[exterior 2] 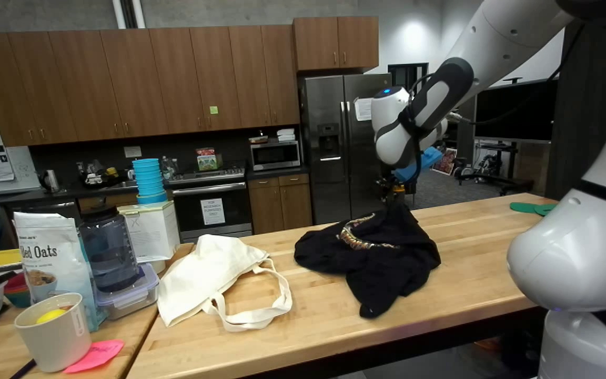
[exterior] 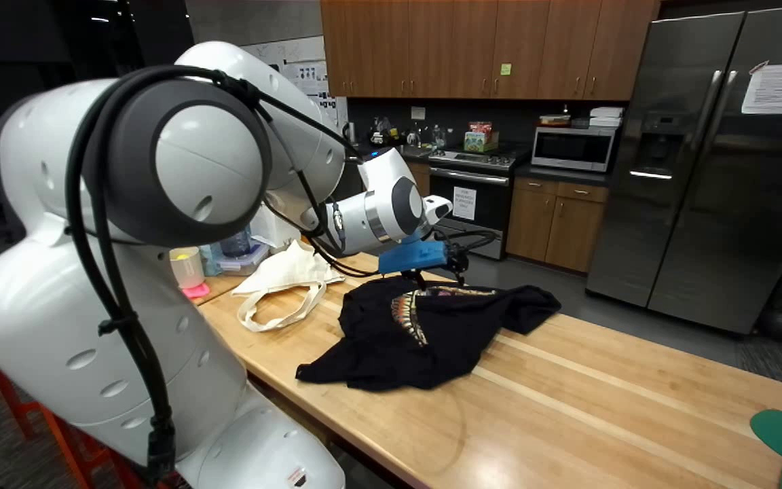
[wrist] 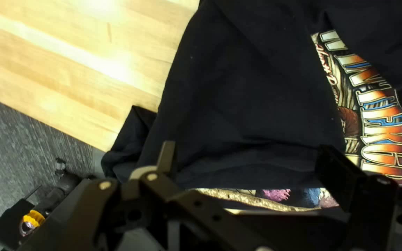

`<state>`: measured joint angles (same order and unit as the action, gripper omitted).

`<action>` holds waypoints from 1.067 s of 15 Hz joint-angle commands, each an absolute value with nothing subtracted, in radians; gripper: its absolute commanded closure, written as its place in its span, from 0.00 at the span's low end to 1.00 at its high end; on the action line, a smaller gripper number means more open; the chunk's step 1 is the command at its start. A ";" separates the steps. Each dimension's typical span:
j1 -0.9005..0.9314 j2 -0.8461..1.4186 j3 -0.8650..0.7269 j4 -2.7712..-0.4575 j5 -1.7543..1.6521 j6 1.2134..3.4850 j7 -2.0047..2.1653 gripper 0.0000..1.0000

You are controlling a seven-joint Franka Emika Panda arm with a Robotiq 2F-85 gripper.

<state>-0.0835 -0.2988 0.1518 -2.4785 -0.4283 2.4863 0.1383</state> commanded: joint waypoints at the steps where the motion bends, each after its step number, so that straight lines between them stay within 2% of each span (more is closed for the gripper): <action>1: -0.049 -0.288 0.195 -2.409 -0.492 2.426 0.167 0.00; 7: 0.027 -0.248 0.243 -2.321 -0.494 2.439 0.151 0.00; 16: 0.085 -0.056 0.241 -2.226 -0.485 2.469 0.150 0.00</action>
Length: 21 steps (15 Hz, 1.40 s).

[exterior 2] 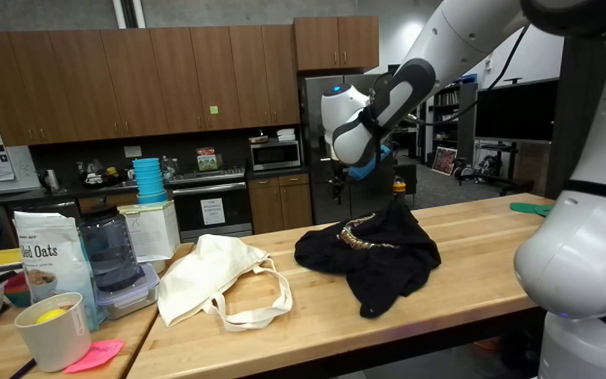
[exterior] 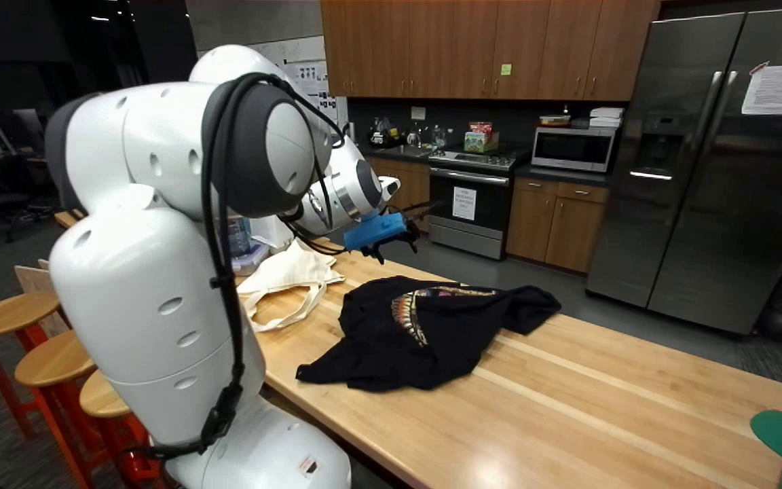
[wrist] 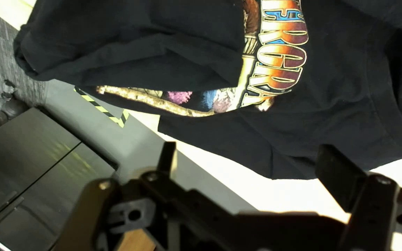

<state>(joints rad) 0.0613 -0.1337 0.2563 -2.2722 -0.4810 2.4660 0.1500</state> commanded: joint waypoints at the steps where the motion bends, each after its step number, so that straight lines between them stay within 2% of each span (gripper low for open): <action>1: 0.092 -0.035 0.238 -2.218 -0.482 2.468 0.148 0.00; 13: 0.226 0.225 0.202 -2.080 -0.519 2.396 0.175 0.00; 21: 0.264 0.299 0.123 -2.038 -0.531 2.373 0.189 0.00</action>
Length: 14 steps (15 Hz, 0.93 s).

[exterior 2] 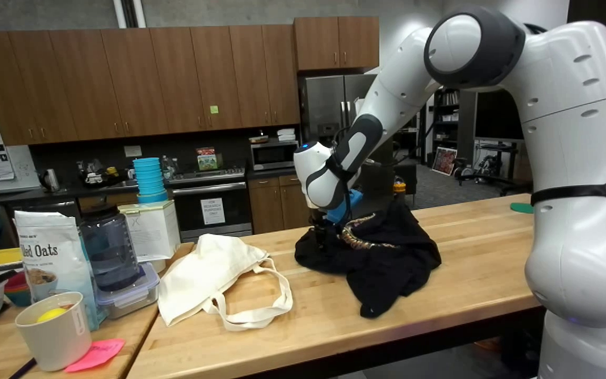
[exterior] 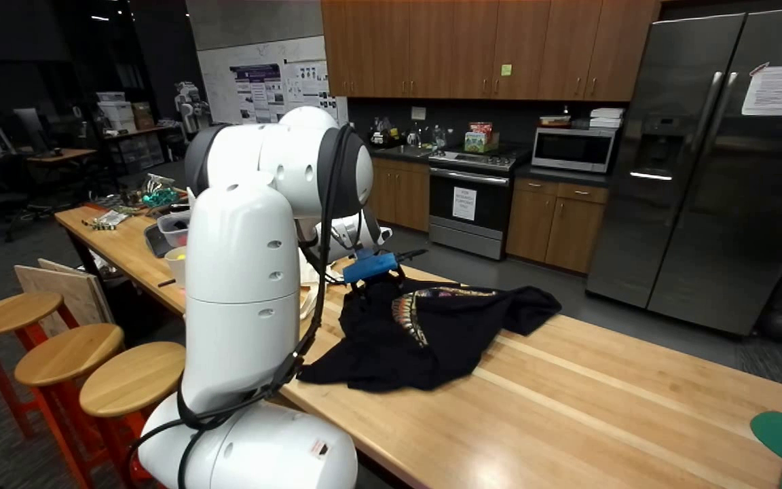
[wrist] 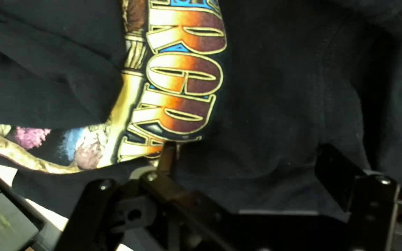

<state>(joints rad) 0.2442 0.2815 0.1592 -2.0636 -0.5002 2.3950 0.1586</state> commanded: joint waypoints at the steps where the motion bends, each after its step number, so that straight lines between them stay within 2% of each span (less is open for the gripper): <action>1: 0.261 0.301 0.116 -2.040 -0.526 2.374 0.190 0.00; 6: 0.254 0.314 0.087 -2.043 -0.519 2.386 0.187 0.00; 7: 0.253 0.315 0.083 -2.045 -0.519 2.391 0.185 0.20; 11: 0.251 0.312 0.069 -2.049 -0.529 2.406 0.187 0.45; 14: 0.248 0.301 0.058 -2.057 -0.537 2.411 0.191 0.70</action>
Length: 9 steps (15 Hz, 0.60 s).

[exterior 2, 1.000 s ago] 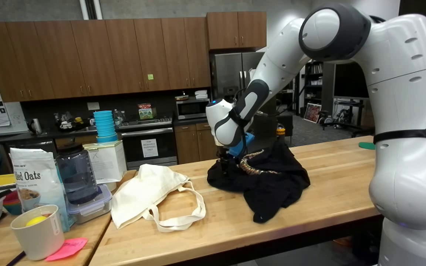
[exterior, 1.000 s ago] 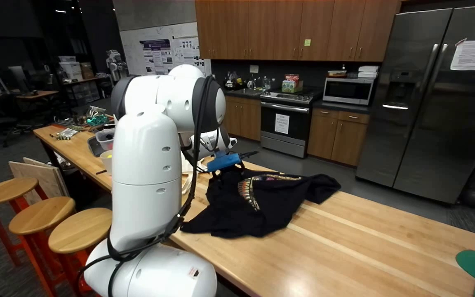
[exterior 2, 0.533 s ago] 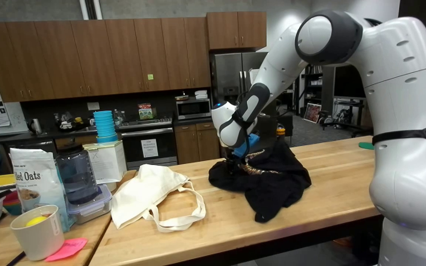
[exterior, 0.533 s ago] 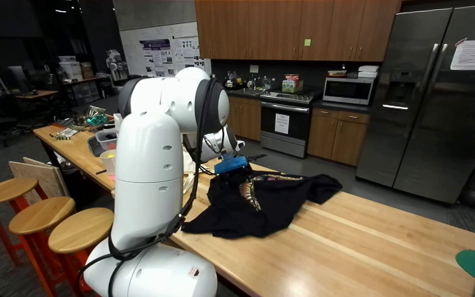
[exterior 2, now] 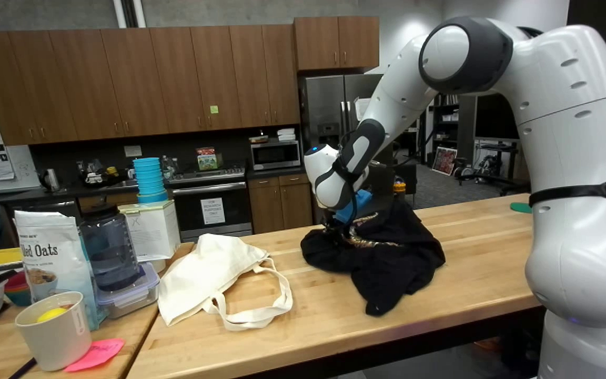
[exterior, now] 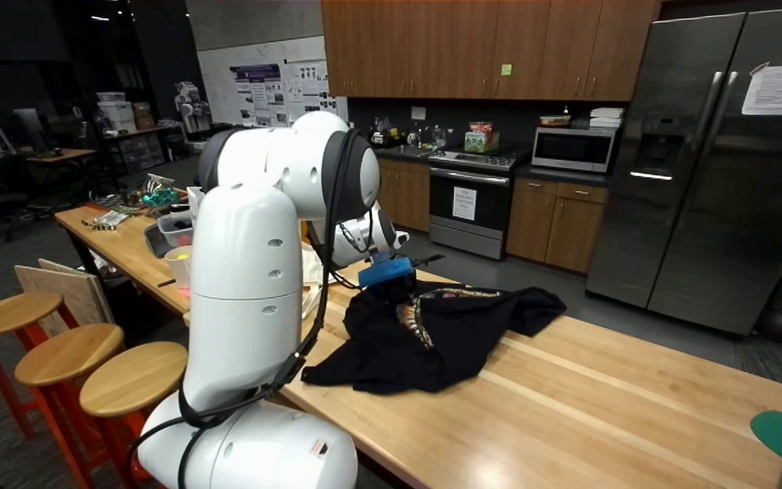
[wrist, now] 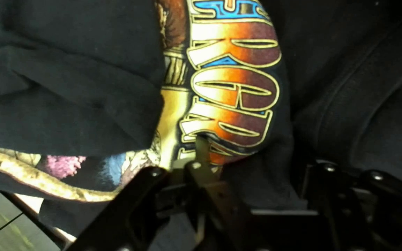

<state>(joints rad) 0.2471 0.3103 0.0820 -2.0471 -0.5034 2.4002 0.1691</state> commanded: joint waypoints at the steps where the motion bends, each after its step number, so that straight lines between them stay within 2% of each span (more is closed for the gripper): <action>1: 0.245 0.293 0.051 -2.064 -0.540 2.415 0.193 0.77; 4: 0.237 0.264 0.030 -2.082 -0.551 2.423 0.197 0.99; 9: 0.206 0.176 -0.004 -2.136 -0.586 2.440 0.216 0.97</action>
